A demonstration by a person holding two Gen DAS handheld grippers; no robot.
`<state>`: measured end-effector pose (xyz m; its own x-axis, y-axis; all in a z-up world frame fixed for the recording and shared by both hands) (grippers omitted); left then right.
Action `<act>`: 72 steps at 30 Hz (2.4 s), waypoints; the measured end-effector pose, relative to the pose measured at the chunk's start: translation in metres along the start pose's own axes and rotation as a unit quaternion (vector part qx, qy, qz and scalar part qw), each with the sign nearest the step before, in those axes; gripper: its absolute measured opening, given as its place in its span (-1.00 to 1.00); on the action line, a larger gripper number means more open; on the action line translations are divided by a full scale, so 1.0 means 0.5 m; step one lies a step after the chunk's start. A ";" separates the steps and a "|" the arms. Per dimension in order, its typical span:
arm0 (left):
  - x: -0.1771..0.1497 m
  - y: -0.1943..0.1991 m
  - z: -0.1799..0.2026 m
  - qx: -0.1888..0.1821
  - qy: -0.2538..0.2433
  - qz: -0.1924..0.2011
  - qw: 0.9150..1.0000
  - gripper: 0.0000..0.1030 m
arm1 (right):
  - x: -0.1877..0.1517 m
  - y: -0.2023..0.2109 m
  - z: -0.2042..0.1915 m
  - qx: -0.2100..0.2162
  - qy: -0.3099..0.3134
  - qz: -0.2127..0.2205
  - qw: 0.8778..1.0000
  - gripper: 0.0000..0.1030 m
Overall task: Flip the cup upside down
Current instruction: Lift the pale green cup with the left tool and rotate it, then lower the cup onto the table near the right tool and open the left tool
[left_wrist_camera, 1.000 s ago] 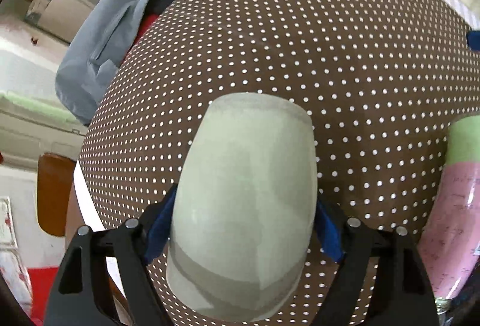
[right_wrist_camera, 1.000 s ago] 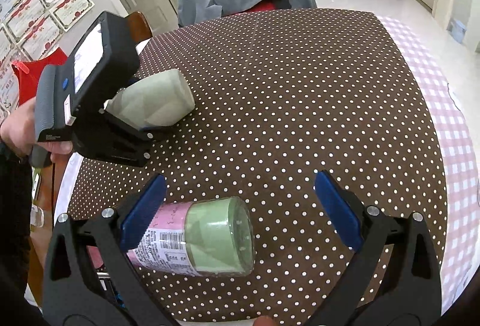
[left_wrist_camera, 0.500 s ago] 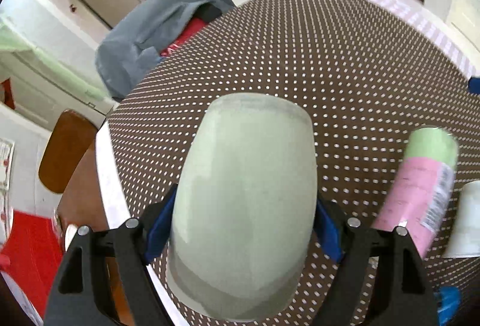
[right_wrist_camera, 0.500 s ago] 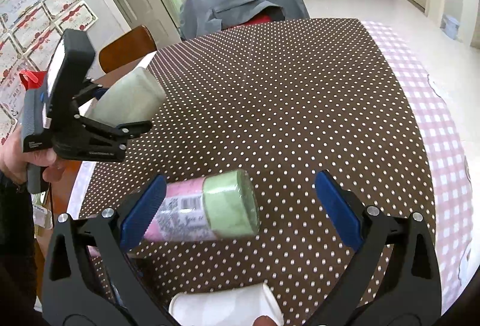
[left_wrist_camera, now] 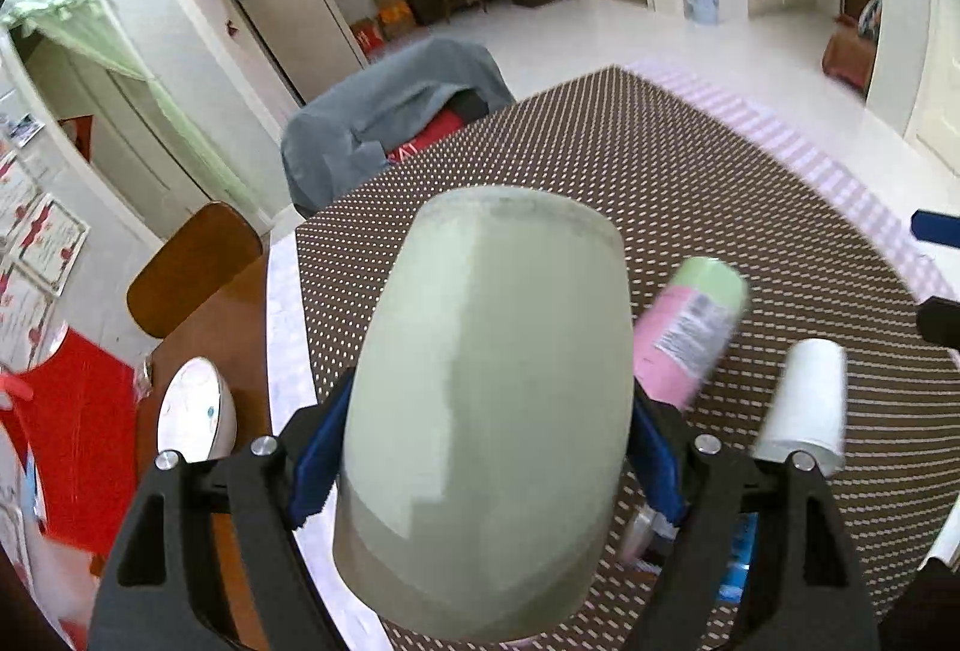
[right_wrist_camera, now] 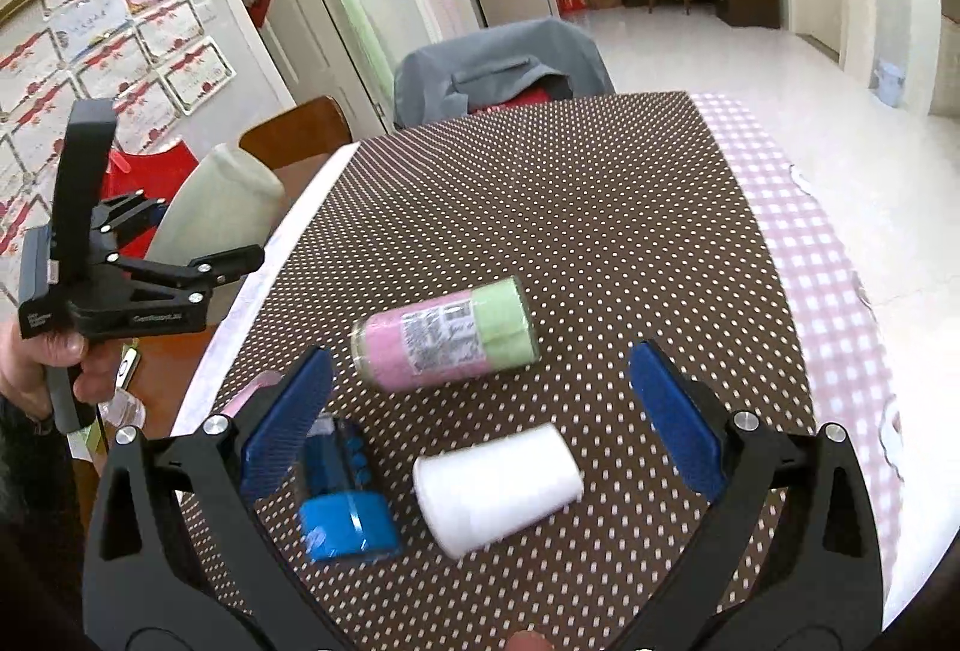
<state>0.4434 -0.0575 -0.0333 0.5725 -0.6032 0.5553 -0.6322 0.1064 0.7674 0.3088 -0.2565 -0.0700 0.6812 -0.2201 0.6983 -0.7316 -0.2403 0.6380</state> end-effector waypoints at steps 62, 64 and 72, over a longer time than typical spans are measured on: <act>-0.408 0.043 0.410 -0.116 0.154 -0.010 0.981 0.55 | -0.376 0.176 0.046 0.001 -0.029 0.018 0.999 0.88; -0.402 0.044 0.410 -0.102 0.148 -0.008 0.984 0.55 | -0.376 0.175 0.045 0.001 -0.029 0.018 0.999 0.88; -0.389 0.073 0.412 -0.078 0.135 0.012 0.988 0.58 | -0.376 0.173 0.042 0.003 -0.029 0.017 0.999 0.88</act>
<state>0.2016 -0.0989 -0.1796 0.6895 -0.3693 0.6231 -0.5713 0.2514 0.7813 0.1182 -0.2560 -0.1530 0.6561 -0.2822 0.6999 -0.7546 -0.2373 0.6118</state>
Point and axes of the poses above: each gripper's, at about its wrist camera, not at the fingertips, and y roughly against the way its jaws point, z to its right, x to its top, the point moved 4 cm from there along -y, roughly the way its jaws point
